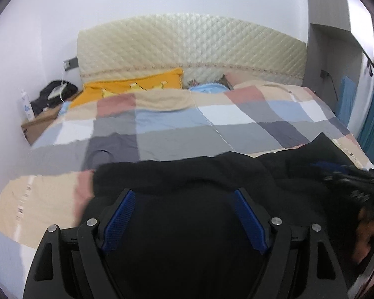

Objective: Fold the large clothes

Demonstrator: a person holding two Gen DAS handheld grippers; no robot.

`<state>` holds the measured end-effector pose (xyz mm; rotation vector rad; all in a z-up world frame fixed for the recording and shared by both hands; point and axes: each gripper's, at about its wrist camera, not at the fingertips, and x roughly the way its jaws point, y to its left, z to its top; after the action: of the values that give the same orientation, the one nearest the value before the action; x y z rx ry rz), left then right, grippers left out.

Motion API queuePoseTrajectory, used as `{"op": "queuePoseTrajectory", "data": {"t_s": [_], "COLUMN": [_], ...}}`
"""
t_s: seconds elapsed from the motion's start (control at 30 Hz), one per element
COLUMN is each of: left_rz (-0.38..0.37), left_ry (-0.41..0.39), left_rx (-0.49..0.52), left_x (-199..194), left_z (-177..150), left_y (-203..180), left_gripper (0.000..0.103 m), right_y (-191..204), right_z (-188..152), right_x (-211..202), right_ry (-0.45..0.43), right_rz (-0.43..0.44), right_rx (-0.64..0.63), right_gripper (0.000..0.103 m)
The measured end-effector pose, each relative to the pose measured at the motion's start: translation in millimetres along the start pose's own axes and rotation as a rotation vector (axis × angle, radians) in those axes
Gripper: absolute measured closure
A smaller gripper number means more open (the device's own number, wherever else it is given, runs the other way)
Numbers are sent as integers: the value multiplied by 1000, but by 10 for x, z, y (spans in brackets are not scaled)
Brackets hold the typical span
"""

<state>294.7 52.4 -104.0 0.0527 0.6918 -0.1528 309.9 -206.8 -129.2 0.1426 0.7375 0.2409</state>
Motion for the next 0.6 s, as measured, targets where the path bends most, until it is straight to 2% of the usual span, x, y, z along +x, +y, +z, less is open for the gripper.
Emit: {"op": "queuePoseTrajectory", "data": {"t_s": [0.1,0.2,0.33,0.6], "left_rz": [-2,-43,-59,-127], "left_ry": [33,94,121,159], "left_rx": [-82,-173,-155,-198], "left_x": [-73,50,235,424], "left_z": [-91,-240,-399,-543], "left_y": [307,537,601,668], "left_gripper": [22,22,22,18], "right_y": [-206,-413,-485,-363], "right_z": [-131,-193,-270,-457], "right_x": [-277,-353,-229,82], "right_ry": [-6,13,34,38], "right_rz": [-78,-43,-49,-103], "right_rx": [-27,21,6,-68], "right_gripper": [54,54,54,54]}}
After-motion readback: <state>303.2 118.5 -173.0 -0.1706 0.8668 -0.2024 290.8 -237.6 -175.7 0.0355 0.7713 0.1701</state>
